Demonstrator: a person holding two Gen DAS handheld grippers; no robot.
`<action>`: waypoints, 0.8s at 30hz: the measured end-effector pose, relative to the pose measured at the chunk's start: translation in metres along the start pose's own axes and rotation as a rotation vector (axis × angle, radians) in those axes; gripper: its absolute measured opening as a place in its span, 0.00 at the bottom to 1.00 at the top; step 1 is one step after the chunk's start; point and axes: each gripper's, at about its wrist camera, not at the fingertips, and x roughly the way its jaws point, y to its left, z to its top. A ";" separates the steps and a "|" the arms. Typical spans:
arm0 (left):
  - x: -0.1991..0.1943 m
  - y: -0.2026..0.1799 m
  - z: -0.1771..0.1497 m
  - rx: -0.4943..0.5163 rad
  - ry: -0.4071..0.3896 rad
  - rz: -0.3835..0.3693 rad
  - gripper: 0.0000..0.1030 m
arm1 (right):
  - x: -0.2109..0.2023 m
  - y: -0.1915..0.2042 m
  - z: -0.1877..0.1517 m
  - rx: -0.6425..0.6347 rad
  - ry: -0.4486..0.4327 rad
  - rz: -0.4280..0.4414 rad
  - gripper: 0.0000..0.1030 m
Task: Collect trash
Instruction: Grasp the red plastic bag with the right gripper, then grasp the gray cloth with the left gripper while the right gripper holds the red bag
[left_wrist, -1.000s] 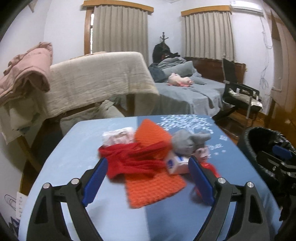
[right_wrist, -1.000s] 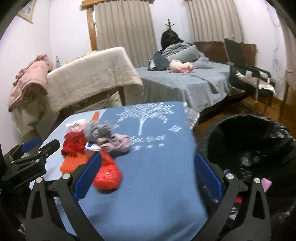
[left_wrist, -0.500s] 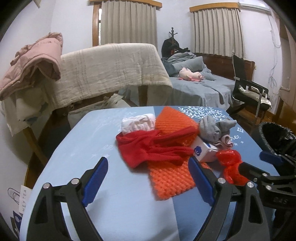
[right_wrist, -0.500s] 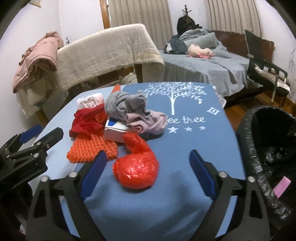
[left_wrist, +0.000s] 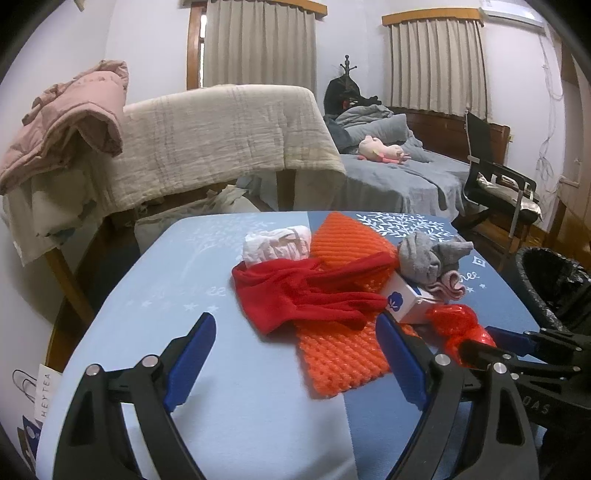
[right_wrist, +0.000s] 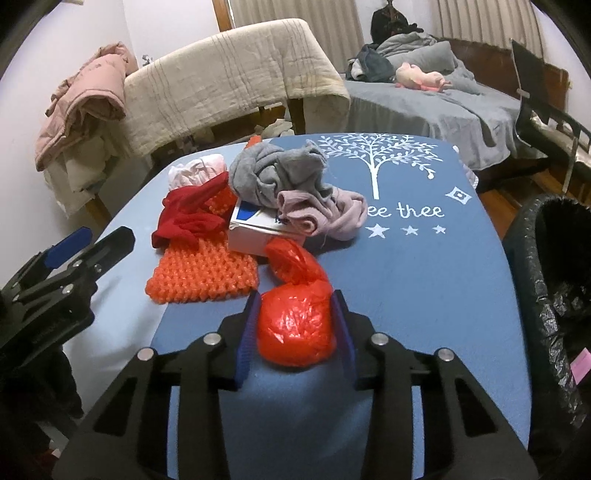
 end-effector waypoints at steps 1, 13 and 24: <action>0.000 -0.001 0.000 0.003 -0.001 -0.001 0.84 | -0.002 -0.001 0.000 0.004 -0.005 0.004 0.35; 0.001 -0.033 0.016 0.022 -0.023 -0.083 0.82 | -0.050 -0.038 0.008 0.062 -0.111 -0.046 0.34; 0.027 -0.081 0.047 0.065 -0.061 -0.161 0.76 | -0.057 -0.083 0.028 0.117 -0.169 -0.105 0.34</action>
